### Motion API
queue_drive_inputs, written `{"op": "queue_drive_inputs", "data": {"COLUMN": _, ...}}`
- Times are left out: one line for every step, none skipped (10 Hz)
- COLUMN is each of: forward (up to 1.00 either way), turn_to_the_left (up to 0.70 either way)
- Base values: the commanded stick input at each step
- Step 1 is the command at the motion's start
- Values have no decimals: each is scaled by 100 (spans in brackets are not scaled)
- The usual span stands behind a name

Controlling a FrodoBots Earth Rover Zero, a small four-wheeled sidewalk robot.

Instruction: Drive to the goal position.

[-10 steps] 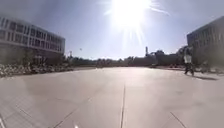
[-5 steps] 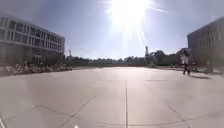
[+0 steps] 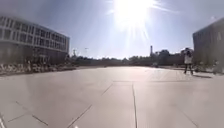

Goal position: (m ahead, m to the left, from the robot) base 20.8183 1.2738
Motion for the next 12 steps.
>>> {"op": "queue_drive_inputs", "data": {"forward": 70, "turn_to_the_left": 0}}
{"op": "queue_drive_inputs", "data": {"forward": 70, "turn_to_the_left": 0}}
{"op": "queue_drive_inputs", "data": {"forward": 70, "turn_to_the_left": 0}}
{"op": "queue_drive_inputs", "data": {"forward": 70, "turn_to_the_left": 0}}
{"op": "queue_drive_inputs", "data": {"forward": 70, "turn_to_the_left": 0}}
{"op": "queue_drive_inputs", "data": {"forward": 70, "turn_to_the_left": 0}}
{"op": "queue_drive_inputs", "data": {"forward": 70, "turn_to_the_left": 0}}
{"op": "queue_drive_inputs", "data": {"forward": 70, "turn_to_the_left": 0}}
{"op": "queue_drive_inputs", "data": {"forward": 70, "turn_to_the_left": 0}}
{"op": "queue_drive_inputs", "data": {"forward": 70, "turn_to_the_left": 0}}
{"op": "queue_drive_inputs", "data": {"forward": 70, "turn_to_the_left": 0}}
{"op": "queue_drive_inputs", "data": {"forward": 70, "turn_to_the_left": 0}}
